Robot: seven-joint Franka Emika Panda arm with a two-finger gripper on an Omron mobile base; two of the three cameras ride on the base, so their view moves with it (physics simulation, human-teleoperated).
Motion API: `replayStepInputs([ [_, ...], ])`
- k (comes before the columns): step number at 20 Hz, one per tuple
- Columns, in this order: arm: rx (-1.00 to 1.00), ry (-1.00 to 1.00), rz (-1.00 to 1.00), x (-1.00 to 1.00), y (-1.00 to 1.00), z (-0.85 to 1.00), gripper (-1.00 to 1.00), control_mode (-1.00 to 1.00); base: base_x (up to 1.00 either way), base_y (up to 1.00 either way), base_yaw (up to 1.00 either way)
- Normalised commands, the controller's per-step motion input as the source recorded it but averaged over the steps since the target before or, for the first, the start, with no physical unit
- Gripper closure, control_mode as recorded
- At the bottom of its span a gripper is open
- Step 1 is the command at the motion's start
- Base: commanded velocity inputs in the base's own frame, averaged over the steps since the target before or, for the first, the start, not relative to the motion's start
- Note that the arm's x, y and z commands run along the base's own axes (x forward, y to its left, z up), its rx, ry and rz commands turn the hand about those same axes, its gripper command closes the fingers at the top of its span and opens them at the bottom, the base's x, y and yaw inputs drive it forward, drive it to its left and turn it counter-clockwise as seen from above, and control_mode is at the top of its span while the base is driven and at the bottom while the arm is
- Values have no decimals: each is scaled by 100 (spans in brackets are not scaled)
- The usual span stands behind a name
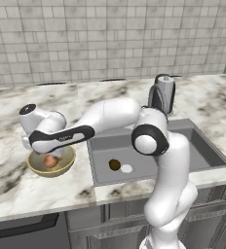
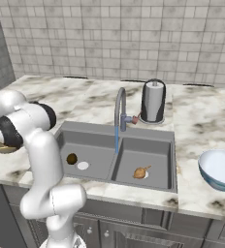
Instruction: Pick the onions from the sink and place them in one bowl. Place the avocado in the other bowl. Then turn off the sink faucet.
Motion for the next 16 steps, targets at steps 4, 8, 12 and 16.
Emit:
replayStepInputs([
  [4, 0, -2, -11, -43, -65, 54, -100, -100, 0, 0, 0],
  [8, 0, 0, -8, -48, -91, 41, -100, -100, 0, 0, 0],
  [12, 2, 0, -2, -50, -100, 34, -100, -100, 0, 0, 0],
  [16, 8, -6, 0, -34, -100, 56, -100, -100, 0, 0, 0],
])
